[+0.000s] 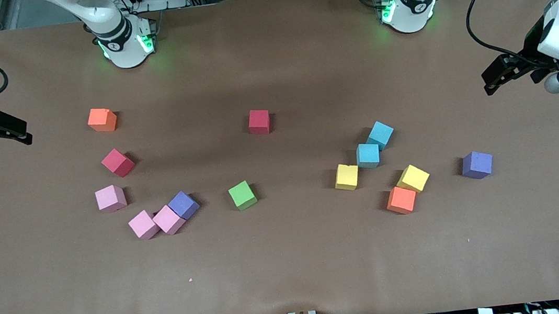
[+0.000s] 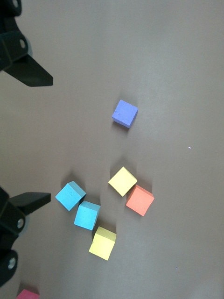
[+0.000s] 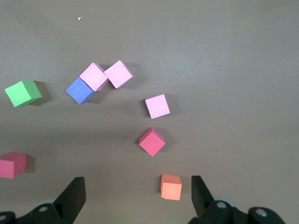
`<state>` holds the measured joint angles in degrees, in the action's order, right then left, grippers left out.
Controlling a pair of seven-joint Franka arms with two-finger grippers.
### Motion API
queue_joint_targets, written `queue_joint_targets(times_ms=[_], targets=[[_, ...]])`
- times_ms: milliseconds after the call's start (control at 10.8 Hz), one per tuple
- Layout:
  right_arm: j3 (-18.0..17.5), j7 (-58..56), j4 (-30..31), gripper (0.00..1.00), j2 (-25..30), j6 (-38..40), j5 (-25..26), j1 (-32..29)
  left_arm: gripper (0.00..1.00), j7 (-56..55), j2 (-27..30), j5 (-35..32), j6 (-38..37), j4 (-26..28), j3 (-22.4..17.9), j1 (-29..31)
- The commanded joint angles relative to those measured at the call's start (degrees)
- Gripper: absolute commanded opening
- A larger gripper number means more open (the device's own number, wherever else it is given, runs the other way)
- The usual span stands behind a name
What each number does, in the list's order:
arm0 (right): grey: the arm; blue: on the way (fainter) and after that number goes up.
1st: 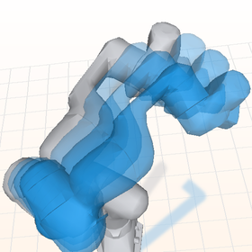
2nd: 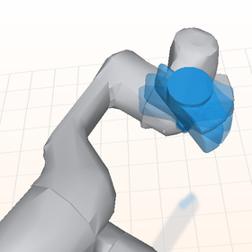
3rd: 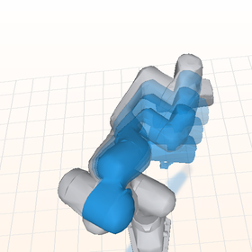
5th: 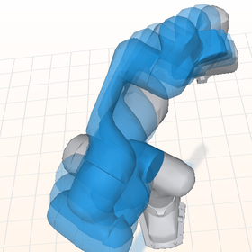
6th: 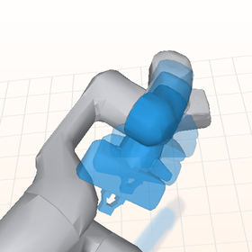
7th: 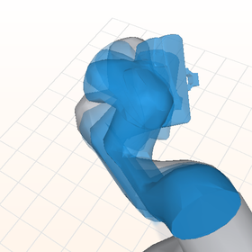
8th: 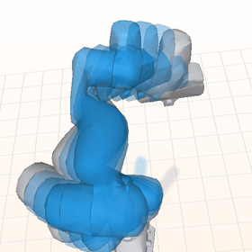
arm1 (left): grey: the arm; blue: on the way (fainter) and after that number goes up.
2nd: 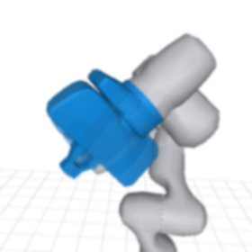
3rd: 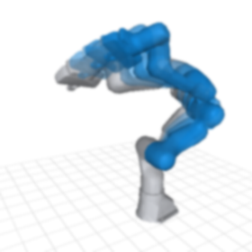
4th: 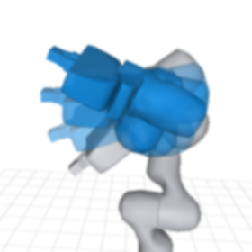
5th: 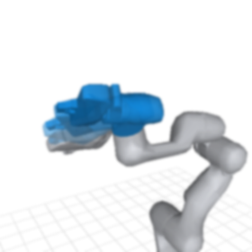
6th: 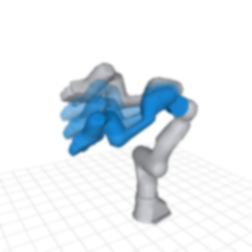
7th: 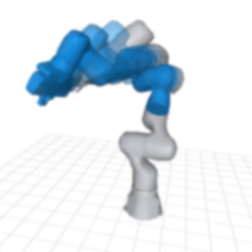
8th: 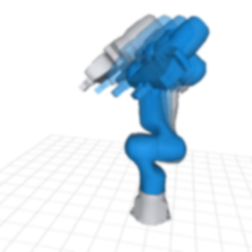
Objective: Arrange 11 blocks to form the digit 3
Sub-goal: 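Reach the left gripper down to a cyan block beside the yellow blocks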
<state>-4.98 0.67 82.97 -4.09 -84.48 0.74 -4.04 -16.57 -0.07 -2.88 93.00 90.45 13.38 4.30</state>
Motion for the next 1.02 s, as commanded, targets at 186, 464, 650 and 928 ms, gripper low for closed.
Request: queue_joint_targets(times_ms=[186, 464, 650, 928], targets=[[0.6, 0.2, -1.8, 1.0, -0.8, 1.2, 0.8, -0.5, 1.0, 1.9, 1.3, 1.3, 0.2, 1.3, -0.3, -0.4], [0.5, 0.5, -1.8, 1.0, -0.8, 1.2, 0.8, -0.2, 1.0, 1.7, 1.7, 1.3, 2.4, 8.1, 2.9, -2.8], [0.5, 0.4, -1.6, 1.0, -0.8, 1.2, 0.8, -0.1, 1.0, 1.7, 1.6, 1.3, 7.2, 14.4, 4.9, -4.4], [0.4, 0.4, -1.7, 1.0, -0.8, 1.2, 0.2, -0.3, 1.0, 3.5, 1.0, 0.9, 21.8, 29.8, 8.6, -6.4]])
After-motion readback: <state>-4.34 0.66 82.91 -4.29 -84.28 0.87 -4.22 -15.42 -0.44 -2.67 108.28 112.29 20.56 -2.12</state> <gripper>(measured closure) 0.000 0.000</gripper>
